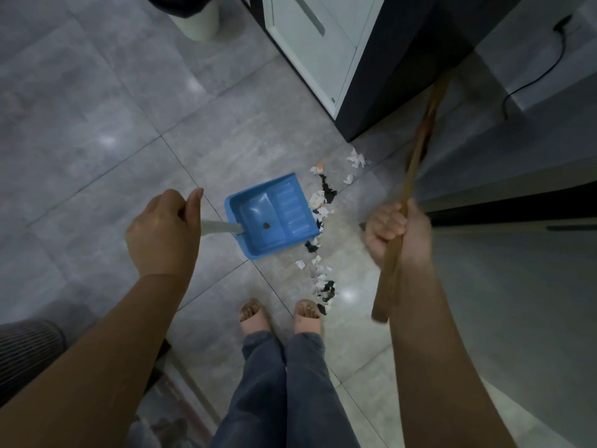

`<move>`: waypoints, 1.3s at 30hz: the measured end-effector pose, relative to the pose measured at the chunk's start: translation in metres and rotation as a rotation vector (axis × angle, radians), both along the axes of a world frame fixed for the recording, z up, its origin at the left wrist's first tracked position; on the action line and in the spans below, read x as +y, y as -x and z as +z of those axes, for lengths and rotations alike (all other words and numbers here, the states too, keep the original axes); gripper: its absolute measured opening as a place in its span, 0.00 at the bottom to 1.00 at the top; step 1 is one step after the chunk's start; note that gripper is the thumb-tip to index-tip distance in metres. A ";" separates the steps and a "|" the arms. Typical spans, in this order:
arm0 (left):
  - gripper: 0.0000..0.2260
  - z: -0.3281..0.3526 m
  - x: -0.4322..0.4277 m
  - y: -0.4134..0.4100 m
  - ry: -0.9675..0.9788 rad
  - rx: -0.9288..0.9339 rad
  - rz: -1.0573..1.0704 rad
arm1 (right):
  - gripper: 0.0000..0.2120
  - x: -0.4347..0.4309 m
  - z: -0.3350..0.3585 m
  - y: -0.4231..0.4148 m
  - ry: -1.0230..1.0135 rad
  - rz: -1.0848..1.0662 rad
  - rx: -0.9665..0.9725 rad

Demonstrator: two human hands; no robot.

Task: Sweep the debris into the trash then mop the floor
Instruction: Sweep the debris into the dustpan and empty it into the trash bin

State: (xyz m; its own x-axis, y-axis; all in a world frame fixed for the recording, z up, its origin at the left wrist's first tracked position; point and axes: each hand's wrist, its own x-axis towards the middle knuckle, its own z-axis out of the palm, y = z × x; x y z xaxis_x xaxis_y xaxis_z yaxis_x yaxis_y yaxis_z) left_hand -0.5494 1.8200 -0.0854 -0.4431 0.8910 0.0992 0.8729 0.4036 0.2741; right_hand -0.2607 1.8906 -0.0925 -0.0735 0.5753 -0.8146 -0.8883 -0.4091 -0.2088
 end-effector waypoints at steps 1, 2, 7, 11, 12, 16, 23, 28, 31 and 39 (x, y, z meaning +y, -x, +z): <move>0.23 0.000 0.000 -0.002 0.003 0.001 0.005 | 0.22 0.012 -0.005 -0.006 0.010 0.000 -0.031; 0.23 0.000 0.000 -0.003 0.002 0.002 0.006 | 0.22 0.025 -0.011 -0.012 0.027 -0.001 -0.054; 0.22 -0.003 -0.001 -0.007 0.006 0.026 0.019 | 0.20 0.057 -0.056 -0.034 0.149 -0.005 -0.055; 0.22 -0.004 -0.005 -0.006 -0.003 0.040 0.024 | 0.18 0.020 -0.066 0.002 0.217 -0.047 -0.021; 0.22 -0.004 -0.006 -0.007 -0.006 0.043 0.022 | 0.19 0.008 -0.062 0.013 0.213 -0.053 0.005; 0.22 -0.005 -0.008 -0.007 -0.001 0.041 0.040 | 0.20 -0.026 -0.028 0.040 0.151 -0.095 0.197; 0.22 -0.006 -0.010 -0.012 -0.024 0.026 0.035 | 0.22 -0.024 0.012 0.038 0.098 -0.011 0.086; 0.22 -0.008 -0.013 -0.012 -0.001 0.004 0.038 | 0.22 0.013 -0.025 0.019 0.238 0.150 -0.096; 0.21 -0.009 -0.016 -0.011 -0.021 0.002 0.030 | 0.21 0.009 -0.047 0.018 0.399 0.397 -0.232; 0.21 -0.010 -0.022 -0.007 -0.002 -0.019 0.045 | 0.18 -0.075 -0.025 0.049 0.452 0.826 -0.401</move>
State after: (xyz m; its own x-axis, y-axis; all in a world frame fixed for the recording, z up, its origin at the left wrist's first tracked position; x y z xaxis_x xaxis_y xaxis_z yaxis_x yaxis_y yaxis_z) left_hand -0.5421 1.7981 -0.0953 -0.4842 0.8701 0.0921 0.8487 0.4414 0.2914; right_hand -0.3098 1.8155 -0.1180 0.0177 0.1017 -0.9947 -0.1921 -0.9759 -0.1032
